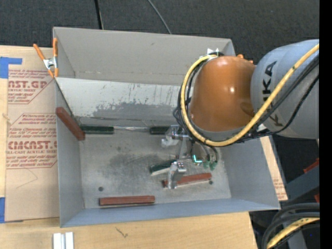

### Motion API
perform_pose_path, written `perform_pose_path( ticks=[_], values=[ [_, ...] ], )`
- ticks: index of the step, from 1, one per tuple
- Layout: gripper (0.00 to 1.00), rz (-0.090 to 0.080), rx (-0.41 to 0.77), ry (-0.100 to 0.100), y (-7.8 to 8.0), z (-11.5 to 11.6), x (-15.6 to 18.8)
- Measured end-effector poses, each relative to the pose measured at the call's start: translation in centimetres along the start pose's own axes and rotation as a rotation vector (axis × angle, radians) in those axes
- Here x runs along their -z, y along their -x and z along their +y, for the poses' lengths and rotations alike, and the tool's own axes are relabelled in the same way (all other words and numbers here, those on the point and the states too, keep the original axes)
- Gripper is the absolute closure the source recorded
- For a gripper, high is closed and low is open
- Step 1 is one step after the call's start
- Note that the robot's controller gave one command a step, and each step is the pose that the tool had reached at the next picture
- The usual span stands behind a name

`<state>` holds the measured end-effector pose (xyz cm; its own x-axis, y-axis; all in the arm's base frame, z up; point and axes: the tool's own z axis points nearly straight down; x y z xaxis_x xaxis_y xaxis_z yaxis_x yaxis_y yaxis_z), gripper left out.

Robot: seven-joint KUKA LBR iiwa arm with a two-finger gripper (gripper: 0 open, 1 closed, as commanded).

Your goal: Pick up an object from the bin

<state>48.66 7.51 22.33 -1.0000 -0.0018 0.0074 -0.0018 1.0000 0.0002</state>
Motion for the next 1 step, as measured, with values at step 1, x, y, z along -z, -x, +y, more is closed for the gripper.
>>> perform_pose_path(
  ticks=[1],
  values=[
    [0.00,-0.004,-0.001,0.000,0.06,-0.01,0.22]
  ],
)
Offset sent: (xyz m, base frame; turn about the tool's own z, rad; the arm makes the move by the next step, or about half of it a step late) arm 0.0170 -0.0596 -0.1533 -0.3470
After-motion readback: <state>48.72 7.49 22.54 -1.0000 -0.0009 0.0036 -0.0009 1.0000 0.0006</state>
